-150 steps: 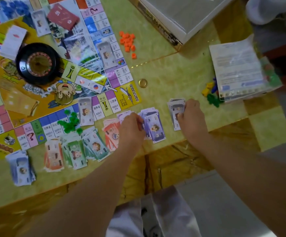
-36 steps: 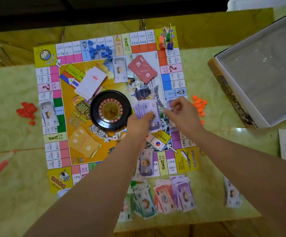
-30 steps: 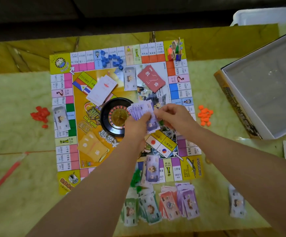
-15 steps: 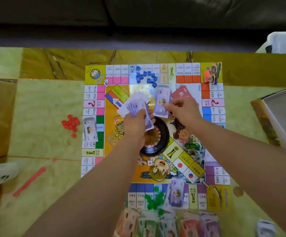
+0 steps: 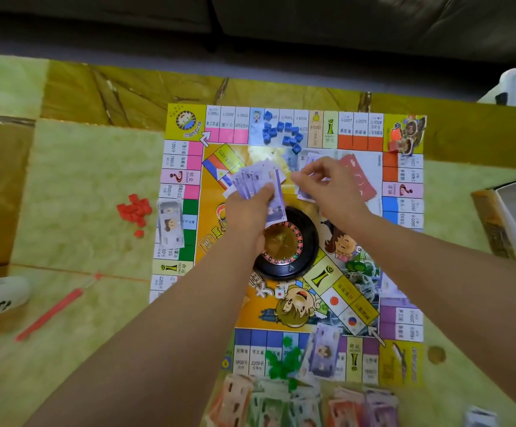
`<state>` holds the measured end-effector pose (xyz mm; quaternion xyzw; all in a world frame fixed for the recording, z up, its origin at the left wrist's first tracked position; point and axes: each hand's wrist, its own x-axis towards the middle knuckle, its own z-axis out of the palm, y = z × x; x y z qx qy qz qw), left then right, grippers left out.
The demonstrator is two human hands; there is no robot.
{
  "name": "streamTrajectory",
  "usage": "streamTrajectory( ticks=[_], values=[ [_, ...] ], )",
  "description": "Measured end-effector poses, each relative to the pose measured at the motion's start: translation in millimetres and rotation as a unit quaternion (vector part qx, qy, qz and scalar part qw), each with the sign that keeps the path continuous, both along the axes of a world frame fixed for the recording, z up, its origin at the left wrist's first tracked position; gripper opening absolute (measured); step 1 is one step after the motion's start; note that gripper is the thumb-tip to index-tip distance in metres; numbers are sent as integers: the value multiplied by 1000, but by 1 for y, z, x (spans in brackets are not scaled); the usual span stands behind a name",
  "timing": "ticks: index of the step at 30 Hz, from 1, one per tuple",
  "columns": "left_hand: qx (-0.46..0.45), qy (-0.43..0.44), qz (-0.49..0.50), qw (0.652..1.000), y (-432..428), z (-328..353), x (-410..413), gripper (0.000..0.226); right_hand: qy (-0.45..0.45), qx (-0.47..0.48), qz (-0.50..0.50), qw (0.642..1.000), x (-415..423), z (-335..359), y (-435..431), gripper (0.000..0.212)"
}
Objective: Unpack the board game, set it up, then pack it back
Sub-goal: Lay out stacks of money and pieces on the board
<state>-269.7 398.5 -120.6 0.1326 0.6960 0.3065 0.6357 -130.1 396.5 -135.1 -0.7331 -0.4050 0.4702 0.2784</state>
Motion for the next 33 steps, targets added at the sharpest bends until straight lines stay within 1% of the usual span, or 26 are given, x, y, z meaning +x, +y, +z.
streamTrajectory(
  ticks=[1, 3, 6, 8, 10, 11, 13, 14, 15, 16, 19, 21, 26, 30, 32, 33],
  values=[
    [0, -6, 7, 1000, -1, 4, -2, 24, 35, -12, 41, 998, -5, 6, -3, 26],
    [-4, -27, 10, 1000, -4, 9, -6, 20, 61, -34, 98, 993, -15, 12, -9, 20],
    [2, -59, 6, 998, -13, 13, -26, 10, 63, -37, 109, 991, -34, 16, -18, 14],
    [-11, -70, 12, 997, -17, 16, -38, 15, 53, -28, 109, 992, -43, 16, -21, 14],
    [-23, -38, 39, 998, -26, 12, -63, 29, 36, -22, 118, 992, -65, 18, -25, 15],
    [-25, -15, 56, 998, -31, 9, -77, 30, 36, -21, 119, 992, -78, 18, -27, 17],
    [-11, 27, 90, 996, -41, 12, -101, 12, 55, -26, 106, 992, -101, 18, -30, 20],
    [4, 48, 106, 993, -44, 13, -112, 12, 60, -31, 98, 993, -111, 16, -31, 21],
    [17, 62, 126, 990, -48, 12, -122, 20, 60, -35, 94, 993, -121, 13, -30, 21],
    [30, 59, 148, 987, -53, 10, -137, 25, 53, -40, 95, 993, -137, 10, -30, 21],
    [34, 43, 160, 986, -67, 4, -170, 23, 21, -56, 70, 996, -172, -4, -26, 13],
    [19, 28, 152, 988, -76, -5, -192, 22, 0, -70, 56, 996, -192, -12, -22, 17],
    [-2, -54, 148, 988, -85, -20, -220, 25, -119, -53, 68, 989, -218, -26, -17, 28],
    [7, -83, 139, 987, -86, -23, -223, 24, -202, -87, 114, 969, -225, -31, -16, 28],
    [18, -84, 121, 989, -89, -22, -223, 25, -215, -79, 116, 966, -227, -32, -17, 23],
    [18, -81, 107, 991, -89, -19, -222, 26, -198, -61, 108, 972, -226, -32, -19, 19]
  ],
)
